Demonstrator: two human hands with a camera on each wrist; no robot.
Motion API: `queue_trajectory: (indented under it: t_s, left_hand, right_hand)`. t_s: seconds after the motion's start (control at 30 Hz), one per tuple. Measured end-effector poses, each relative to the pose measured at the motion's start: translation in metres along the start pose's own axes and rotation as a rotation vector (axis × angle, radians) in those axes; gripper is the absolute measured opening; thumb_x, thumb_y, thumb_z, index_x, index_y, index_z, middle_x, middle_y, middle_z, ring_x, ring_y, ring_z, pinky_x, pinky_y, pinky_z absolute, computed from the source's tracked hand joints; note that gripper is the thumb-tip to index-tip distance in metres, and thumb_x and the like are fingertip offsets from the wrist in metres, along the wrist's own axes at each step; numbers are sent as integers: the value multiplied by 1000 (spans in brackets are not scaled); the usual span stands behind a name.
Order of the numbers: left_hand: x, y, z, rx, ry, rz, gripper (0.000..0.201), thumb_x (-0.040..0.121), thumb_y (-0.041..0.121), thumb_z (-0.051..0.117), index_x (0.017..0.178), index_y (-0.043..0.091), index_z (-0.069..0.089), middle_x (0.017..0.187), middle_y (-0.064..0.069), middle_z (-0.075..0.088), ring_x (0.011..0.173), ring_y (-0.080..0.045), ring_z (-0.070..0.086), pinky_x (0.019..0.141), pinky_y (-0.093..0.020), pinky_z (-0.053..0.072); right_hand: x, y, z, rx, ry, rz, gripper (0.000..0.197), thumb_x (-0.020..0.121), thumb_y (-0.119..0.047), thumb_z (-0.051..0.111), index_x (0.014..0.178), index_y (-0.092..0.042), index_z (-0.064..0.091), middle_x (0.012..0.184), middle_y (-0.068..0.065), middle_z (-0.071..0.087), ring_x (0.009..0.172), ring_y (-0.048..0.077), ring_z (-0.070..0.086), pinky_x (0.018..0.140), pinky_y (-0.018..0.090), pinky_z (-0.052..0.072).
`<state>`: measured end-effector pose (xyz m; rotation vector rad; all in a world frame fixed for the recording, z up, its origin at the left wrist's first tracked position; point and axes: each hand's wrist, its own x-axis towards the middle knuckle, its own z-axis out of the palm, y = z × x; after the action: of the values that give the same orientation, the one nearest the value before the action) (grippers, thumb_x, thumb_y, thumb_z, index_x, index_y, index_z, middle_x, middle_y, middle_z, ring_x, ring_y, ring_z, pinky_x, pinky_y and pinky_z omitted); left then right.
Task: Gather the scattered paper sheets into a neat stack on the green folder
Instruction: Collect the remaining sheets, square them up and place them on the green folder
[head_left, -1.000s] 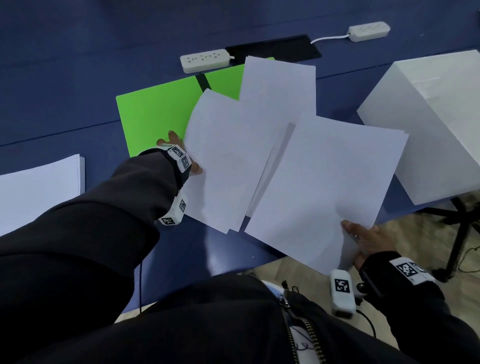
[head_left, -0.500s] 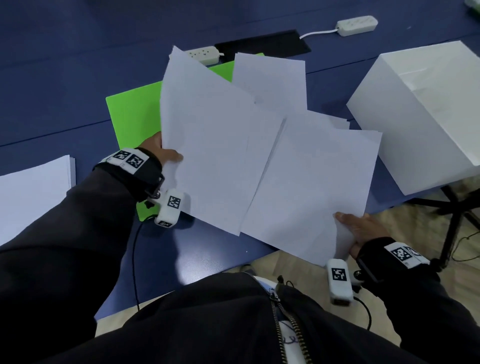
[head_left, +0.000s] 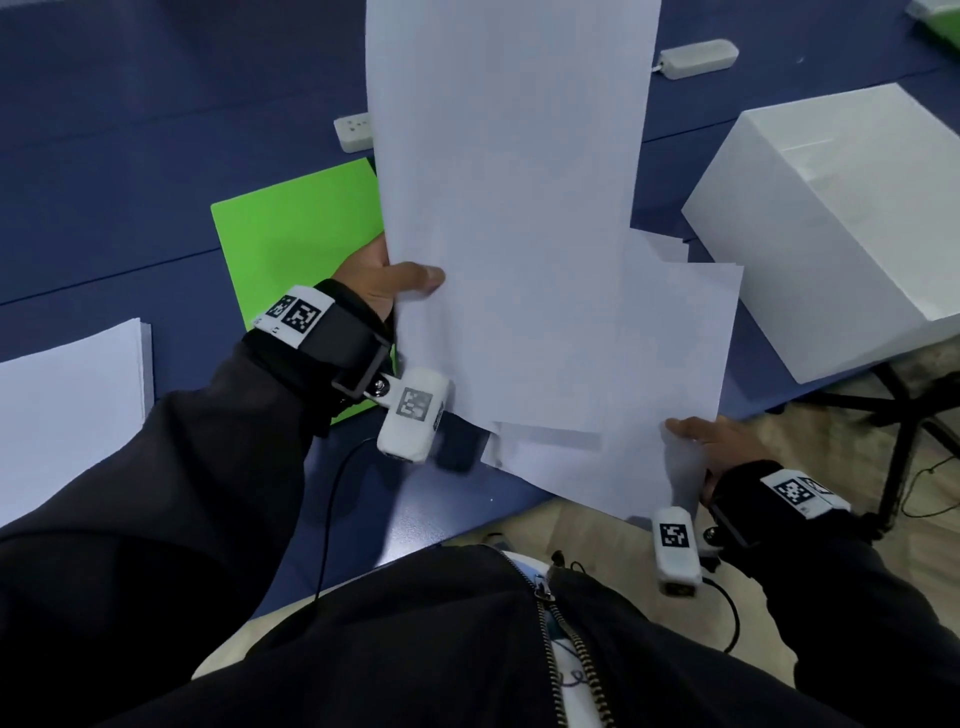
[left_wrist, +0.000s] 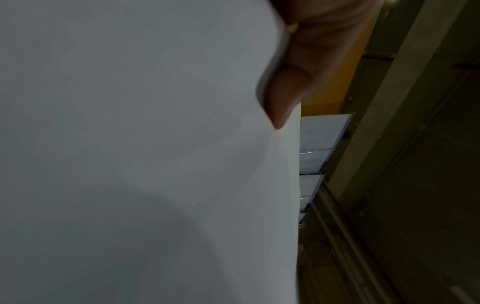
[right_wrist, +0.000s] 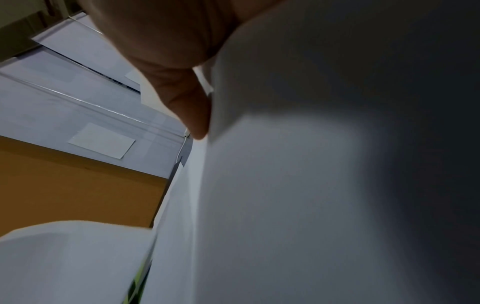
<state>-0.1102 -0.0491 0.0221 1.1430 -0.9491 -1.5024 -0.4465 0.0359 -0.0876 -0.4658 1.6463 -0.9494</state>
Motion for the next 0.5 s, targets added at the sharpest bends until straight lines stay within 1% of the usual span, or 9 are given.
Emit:
queue_trajectory:
  t_s: [0.03, 0.07, 0.17, 0.23, 0.3, 0.4, 0.43, 0.47, 0.5]
  left_hand:
    - [1, 4, 3, -47, 8, 3, 32, 63, -3, 58, 93, 9, 62, 71, 3, 73, 65, -14, 69, 65, -26, 57]
    - [1, 8, 6, -90, 11, 6, 31, 66, -5, 58, 93, 8, 62, 70, 1, 73, 64, -16, 69, 65, -28, 58]
    - [7, 5, 11, -138, 30, -11, 27, 78, -11, 53, 97, 7, 61, 71, -1, 73, 63, -18, 70, 64, -31, 59]
    - [13, -7, 8, -115, 51, -40, 31, 70, -6, 59, 98, 6, 61, 69, 0, 73, 62, -18, 69, 62, -30, 58]
    - [18, -25, 3, -32, 86, -84, 42, 61, 0, 63, 103, 4, 59, 67, 6, 72, 60, -13, 68, 64, -30, 57]
    - [20, -52, -8, 165, 57, -159, 44, 58, -1, 71, 98, 8, 57, 62, 16, 70, 57, 0, 66, 61, -20, 56]
    - [20, -61, -12, 231, 48, -194, 57, 50, 5, 76, 103, 6, 57, 68, 13, 72, 62, -2, 68, 64, -21, 57]
    - [18, -66, -14, 315, 57, -235, 74, 40, 14, 77, 111, 2, 57, 82, 4, 75, 75, -9, 70, 73, -27, 58]
    - [17, -69, -15, 428, 72, -257, 85, 37, 20, 77, 117, 0, 56, 100, -8, 72, 90, -20, 68, 84, -34, 55]
  right_hand:
    - [1, -1, 0, -5, -3, 6, 17, 73, -7, 69, 72, -9, 53, 41, -7, 59, 44, 11, 59, 44, 18, 47]
    - [1, -1, 0, -7, -1, 7, 15, 75, -4, 67, 71, -8, 53, 40, -6, 58, 43, 13, 58, 43, 17, 45]
    - [3, 0, -1, -47, 18, 13, 12, 84, 2, 57, 76, -7, 59, 48, 0, 63, 57, 24, 58, 53, 27, 45]
    - [1, 0, 0, -60, 18, 8, 12, 84, 2, 57, 76, -6, 60, 50, 1, 64, 58, 25, 59, 56, 28, 47]
    - [0, 0, 2, -69, 20, -6, 11, 83, 2, 59, 75, -6, 61, 51, -1, 65, 66, 27, 58, 67, 34, 48]
    - [-1, 1, 5, -97, 4, -10, 11, 83, 1, 60, 75, -6, 61, 54, -3, 67, 70, 29, 58, 73, 39, 49]
    - [-2, 0, 6, -90, -2, -18, 9, 82, 1, 61, 76, -6, 63, 59, 1, 69, 74, 31, 60, 79, 44, 49]
    - [-3, 0, 6, -90, -5, -17, 8, 81, 1, 62, 78, -6, 64, 65, 5, 70, 80, 32, 60, 85, 48, 49]
    - [-3, 1, 6, -95, -5, -19, 8, 81, 1, 61, 78, -6, 65, 72, 9, 69, 84, 33, 60, 89, 51, 47]
